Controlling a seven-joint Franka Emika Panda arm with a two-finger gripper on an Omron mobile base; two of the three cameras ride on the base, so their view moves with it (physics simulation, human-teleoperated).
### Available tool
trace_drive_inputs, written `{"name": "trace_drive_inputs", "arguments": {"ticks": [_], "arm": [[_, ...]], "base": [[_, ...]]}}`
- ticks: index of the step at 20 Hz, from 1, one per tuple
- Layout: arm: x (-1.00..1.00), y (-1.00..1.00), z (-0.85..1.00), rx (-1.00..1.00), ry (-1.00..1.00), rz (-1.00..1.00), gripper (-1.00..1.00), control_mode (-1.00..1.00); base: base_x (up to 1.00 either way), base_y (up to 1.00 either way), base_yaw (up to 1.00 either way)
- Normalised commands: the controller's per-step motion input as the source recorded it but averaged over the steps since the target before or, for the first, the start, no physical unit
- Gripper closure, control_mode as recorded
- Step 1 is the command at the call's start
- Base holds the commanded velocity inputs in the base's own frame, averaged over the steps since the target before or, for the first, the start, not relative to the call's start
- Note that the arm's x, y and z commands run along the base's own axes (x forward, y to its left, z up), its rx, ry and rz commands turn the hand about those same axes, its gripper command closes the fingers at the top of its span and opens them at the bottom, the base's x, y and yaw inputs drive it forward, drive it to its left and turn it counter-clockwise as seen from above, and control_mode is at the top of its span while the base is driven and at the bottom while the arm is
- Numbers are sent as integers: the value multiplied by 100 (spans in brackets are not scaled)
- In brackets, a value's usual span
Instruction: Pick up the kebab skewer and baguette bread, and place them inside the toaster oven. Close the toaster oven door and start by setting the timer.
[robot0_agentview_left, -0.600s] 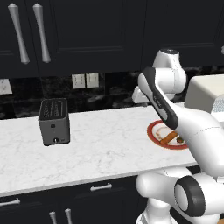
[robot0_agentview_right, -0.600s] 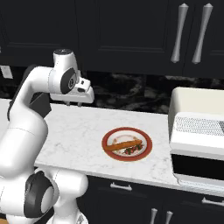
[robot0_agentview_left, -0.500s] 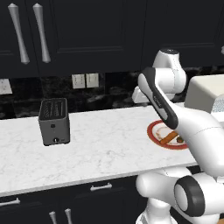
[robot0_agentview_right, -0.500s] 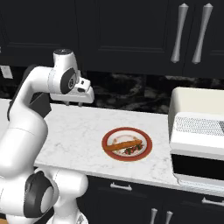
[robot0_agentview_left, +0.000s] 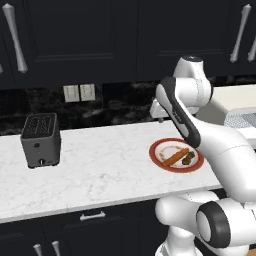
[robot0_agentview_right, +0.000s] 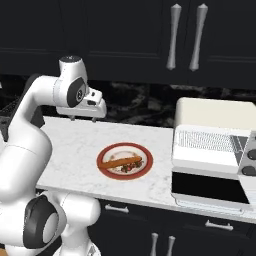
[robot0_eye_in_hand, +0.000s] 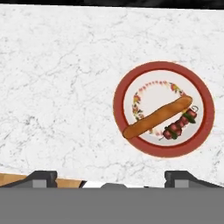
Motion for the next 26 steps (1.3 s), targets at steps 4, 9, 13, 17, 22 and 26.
{"name": "trace_drive_inputs", "arguments": {"ticks": [4, 9, 13, 17, 22, 26], "arm": [[0, 0, 0, 0, 0, 0, -100, 100], [0, 0, 0, 0, 0, 0, -100, 100], [0, 0, 0, 0, 0, 0, -100, 100], [0, 0, 0, 0, 0, 0, -100, 100], [0, 0, 0, 0, 0, 0, -100, 100], [0, 0, 0, 0, 0, 0, -100, 100]], "base": [[0, -74, -3], [2, -69, -4], [16, -57, -6], [34, -40, -6], [50, -21, -1], [47, -14, 0]]}}
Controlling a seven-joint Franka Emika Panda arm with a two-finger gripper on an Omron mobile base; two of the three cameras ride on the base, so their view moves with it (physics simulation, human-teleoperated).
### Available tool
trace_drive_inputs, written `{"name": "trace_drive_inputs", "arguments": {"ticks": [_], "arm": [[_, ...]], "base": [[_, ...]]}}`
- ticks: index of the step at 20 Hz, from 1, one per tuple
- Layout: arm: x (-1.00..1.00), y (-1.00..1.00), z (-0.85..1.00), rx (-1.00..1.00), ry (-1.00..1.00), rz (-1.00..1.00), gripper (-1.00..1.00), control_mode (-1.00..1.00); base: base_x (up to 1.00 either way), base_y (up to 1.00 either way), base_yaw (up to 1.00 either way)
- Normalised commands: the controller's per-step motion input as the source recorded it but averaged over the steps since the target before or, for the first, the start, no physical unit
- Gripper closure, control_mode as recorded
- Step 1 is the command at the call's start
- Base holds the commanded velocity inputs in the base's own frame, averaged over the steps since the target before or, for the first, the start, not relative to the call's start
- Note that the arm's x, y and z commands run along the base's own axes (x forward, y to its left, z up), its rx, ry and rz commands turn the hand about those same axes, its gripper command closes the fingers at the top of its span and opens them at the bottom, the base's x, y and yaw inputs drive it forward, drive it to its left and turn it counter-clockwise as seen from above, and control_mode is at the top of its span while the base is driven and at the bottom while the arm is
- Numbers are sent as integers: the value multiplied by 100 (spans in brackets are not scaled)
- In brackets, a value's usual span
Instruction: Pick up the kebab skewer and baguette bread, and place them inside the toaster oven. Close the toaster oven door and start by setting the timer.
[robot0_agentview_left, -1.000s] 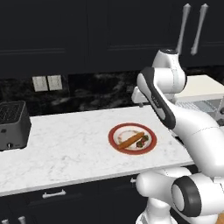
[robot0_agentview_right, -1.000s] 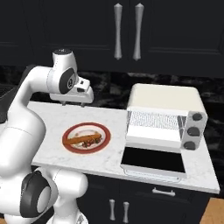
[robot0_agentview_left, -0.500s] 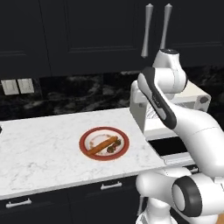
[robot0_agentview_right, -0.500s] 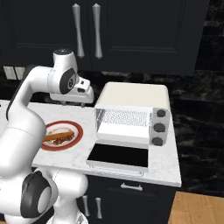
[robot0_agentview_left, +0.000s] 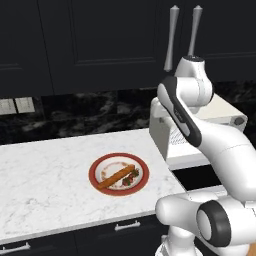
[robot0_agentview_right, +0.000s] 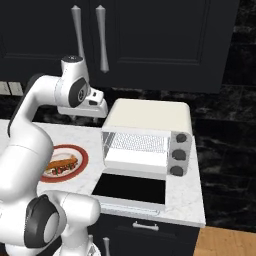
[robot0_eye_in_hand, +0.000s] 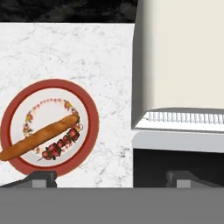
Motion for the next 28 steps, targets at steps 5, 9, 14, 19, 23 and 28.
{"name": "trace_drive_inputs", "arguments": {"ticks": [5, 9, 14, 19, 23, 28], "arm": [[0, 0, 0, 0, 0, 0, -100, 100], [0, 0, 0, 0, 0, 0, -100, 100], [-14, -12, -1, 0, -6, 1, -100, -100], [-36, -86, -19, 3, -17, 9, -100, -100], [-1, -88, -34, 5, -14, 12, -100, -100], [7, -83, -31, 7, -18, 9, -100, -100]], "base": [[8, -2, 0], [0, 0, 0], [0, 0, 0], [0, 0, 0], [0, 0, 0], [0, 0, 0]]}}
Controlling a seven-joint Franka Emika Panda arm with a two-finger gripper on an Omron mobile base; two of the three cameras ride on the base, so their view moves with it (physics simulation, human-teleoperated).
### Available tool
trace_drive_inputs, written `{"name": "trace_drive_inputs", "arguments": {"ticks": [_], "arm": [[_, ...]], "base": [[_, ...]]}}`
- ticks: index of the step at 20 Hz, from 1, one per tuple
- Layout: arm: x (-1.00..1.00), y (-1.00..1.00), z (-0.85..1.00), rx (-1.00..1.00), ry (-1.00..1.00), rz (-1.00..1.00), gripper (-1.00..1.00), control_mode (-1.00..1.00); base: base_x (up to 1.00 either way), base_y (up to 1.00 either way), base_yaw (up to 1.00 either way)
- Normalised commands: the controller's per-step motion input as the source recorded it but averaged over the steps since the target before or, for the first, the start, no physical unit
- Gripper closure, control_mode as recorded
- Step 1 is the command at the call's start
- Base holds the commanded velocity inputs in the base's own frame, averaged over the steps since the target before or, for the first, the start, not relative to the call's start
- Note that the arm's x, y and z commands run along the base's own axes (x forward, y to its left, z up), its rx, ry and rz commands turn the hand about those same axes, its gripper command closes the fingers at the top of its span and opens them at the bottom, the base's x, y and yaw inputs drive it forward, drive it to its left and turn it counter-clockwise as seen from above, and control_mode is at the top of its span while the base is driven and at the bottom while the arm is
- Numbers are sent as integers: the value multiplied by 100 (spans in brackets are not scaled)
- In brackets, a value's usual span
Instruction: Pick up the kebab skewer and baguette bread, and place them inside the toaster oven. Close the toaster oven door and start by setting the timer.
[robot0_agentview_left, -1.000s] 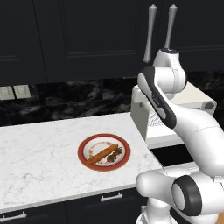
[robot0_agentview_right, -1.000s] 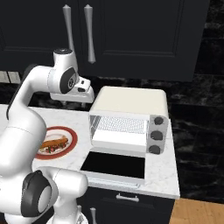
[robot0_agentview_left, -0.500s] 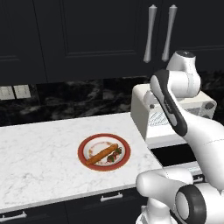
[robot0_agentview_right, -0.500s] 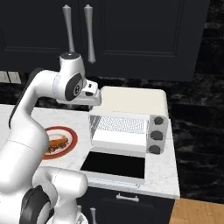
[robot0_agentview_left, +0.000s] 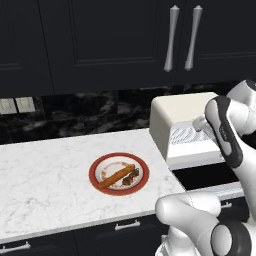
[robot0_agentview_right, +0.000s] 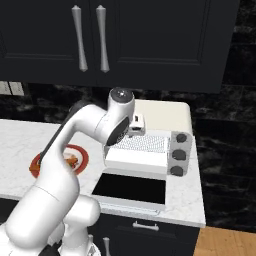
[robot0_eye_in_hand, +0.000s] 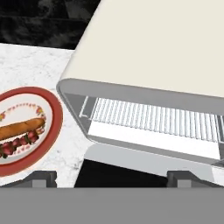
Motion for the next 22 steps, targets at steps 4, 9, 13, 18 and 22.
{"name": "trace_drive_inputs", "arguments": {"ticks": [4, 9, 13, 18, 22], "arm": [[33, -54, -36, 4, -16, 5, -100, -100], [37, -29, -44, 1, -18, 1, -100, -100], [36, -16, -42, 0, -16, 0, -100, -100], [33, -11, -28, 0, -12, 0, -100, -100], [18, -3, -6, 0, -3, -3, -100, -100]], "base": [[0, 0, 0], [0, 0, 0], [0, 0, 0], [0, 0, 0], [0, 0, 0]]}}
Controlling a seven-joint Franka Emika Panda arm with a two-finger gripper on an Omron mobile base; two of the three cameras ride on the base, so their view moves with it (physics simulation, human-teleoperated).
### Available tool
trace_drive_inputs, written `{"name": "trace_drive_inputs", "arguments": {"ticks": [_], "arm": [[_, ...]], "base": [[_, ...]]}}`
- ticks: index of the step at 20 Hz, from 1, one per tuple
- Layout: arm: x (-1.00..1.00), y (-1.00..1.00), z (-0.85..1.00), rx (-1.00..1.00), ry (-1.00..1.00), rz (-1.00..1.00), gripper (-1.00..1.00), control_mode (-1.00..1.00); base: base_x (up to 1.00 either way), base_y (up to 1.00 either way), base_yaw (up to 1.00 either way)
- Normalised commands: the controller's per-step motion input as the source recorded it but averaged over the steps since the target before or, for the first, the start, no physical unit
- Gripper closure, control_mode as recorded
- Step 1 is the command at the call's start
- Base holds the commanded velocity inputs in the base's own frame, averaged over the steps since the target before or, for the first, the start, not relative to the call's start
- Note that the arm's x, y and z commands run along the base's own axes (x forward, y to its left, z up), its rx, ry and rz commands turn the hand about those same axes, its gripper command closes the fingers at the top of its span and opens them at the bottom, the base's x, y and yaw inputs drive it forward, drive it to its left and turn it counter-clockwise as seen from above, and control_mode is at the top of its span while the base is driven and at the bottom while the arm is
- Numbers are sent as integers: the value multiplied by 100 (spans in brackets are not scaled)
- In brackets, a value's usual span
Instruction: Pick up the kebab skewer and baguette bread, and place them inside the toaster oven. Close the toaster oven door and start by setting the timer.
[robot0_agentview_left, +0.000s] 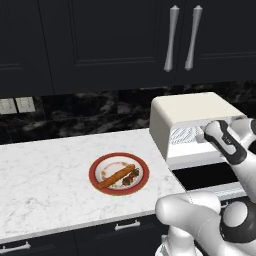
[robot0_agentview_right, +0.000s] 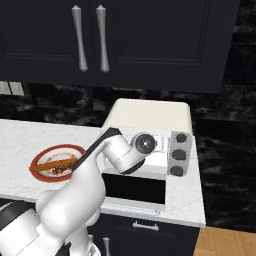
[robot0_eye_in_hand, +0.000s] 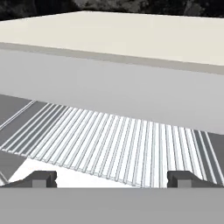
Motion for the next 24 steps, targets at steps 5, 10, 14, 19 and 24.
{"name": "trace_drive_inputs", "arguments": {"ticks": [5, 10, 14, 19, 24], "arm": [[5, -26, -41, 3, -2, -6, -100, -100], [8, -1, -29, 1, -4, -15, -100, -100], [13, 0, -30, 0, -4, -15, -100, -100], [17, 0, -21, 0, -2, -9, -100, -100], [17, 0, -14, 0, 0, -2, -100, -100]], "base": [[0, 0, 0], [0, 0, 0], [0, 0, 0], [0, 0, 0], [0, 0, 0]]}}
